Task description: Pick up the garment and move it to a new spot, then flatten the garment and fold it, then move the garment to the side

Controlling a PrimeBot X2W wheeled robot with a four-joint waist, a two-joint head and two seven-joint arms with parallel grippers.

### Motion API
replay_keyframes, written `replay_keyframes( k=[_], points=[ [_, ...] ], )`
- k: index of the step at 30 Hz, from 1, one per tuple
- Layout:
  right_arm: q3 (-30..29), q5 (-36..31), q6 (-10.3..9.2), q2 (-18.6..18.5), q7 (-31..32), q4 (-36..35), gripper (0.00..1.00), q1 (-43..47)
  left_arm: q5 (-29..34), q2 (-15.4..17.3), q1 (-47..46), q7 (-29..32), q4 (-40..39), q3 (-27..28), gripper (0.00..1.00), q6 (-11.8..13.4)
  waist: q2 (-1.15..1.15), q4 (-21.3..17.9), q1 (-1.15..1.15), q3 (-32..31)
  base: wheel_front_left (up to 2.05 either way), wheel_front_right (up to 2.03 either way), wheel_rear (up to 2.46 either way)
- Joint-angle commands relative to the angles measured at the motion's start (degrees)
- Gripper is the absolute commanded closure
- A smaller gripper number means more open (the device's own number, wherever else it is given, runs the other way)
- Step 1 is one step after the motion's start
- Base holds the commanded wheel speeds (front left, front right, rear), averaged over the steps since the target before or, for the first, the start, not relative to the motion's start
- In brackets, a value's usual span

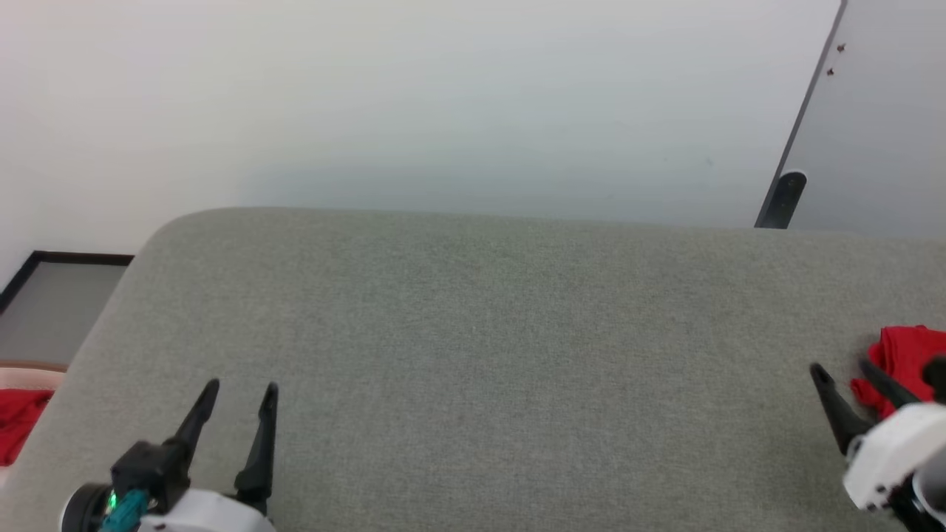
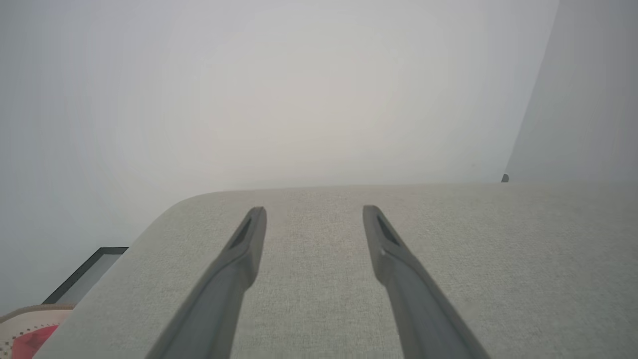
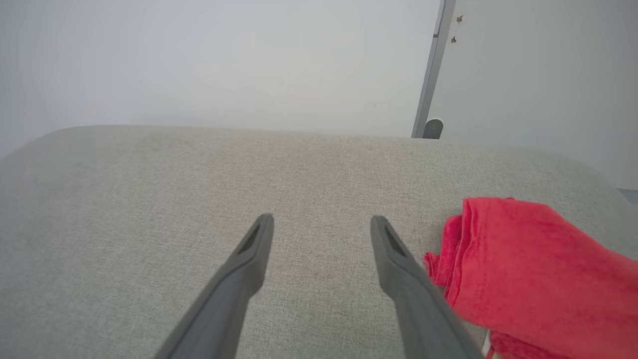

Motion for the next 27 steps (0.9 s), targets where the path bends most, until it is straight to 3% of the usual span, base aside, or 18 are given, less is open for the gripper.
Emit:
replay_keyframes(
  k=[1, 14, 27],
  points=[
    [-1.03, -0.48, -0.07, 0.20, -0.13, -0.83, 0.00, 1.17, -0.27, 0.08, 0.85, -0.22, -0.22, 0.26, 0.00, 0.25, 0.00, 0.29, 0.00, -0.30, 0.00, 0.00, 0.00],
    [-14.06, -4.15, -0.07, 5.02, 4.34, -17.12, 0.00, 15.37, -0.24, -0.32, 10.48, -0.15, -7.79, 2.33, 0.00, 3.78, 0.00, 0.11, 0.00, -0.18, 0.00, 0.00, 0.00],
    [-17.02, -6.26, -0.07, 8.76, 8.09, -23.67, 0.00, 18.53, -0.80, 0.25, 11.15, 1.24, -11.58, 2.15, 0.00, 4.91, 0.00, 0.15, 0.00, 0.50, 0.00, 0.00, 0.00]
  ],
)
